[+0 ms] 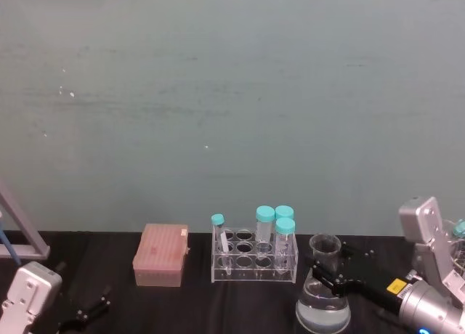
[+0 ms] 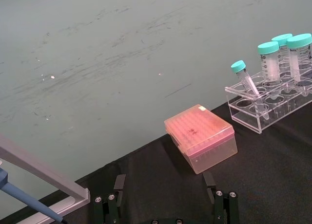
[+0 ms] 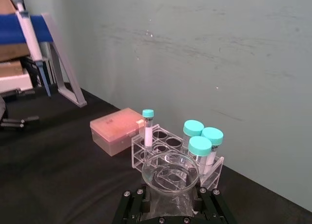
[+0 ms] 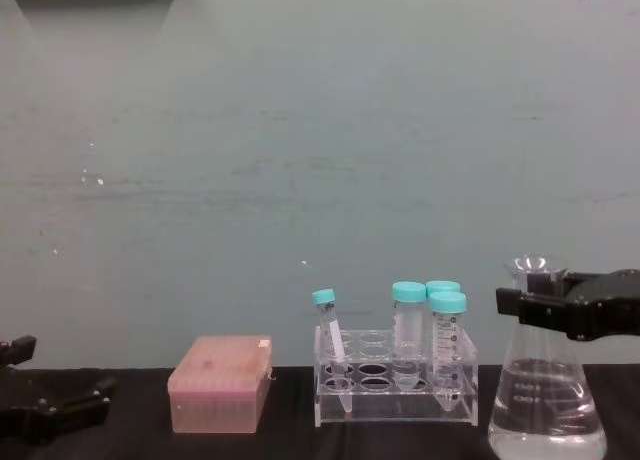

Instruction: Pick up the beaker with the right gripper, shake it three times, and then put it down.

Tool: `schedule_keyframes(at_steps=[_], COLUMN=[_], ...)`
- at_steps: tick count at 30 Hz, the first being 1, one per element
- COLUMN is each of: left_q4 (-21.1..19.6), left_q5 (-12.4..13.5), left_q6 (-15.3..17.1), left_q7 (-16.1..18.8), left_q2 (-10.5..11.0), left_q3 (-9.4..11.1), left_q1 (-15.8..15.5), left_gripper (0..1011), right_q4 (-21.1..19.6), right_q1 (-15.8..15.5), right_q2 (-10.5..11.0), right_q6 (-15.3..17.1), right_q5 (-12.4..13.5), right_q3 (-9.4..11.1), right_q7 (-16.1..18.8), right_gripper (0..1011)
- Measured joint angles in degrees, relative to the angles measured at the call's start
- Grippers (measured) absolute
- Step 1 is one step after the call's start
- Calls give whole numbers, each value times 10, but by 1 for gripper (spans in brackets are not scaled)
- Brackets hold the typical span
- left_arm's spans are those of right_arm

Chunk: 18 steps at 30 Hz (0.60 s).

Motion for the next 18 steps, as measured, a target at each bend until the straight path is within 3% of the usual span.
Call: schedule_keyframes(at_steps=[9, 18], left_q4=[0, 0], left_q5=[0, 0], left_q6=[0, 0], left_q7=[0, 0], left_q2=[0, 0], left_q3=[0, 0], left_q1=[0, 0], left_gripper=[1000, 1000], right_q4=[19, 38], right_q1=[8, 11], right_q2=[4, -1], right_q6=[-29, -40], right_q5=[-10, 6], right_q3=[-20, -28], right_q7=[-10, -8], right_gripper=[453, 453])
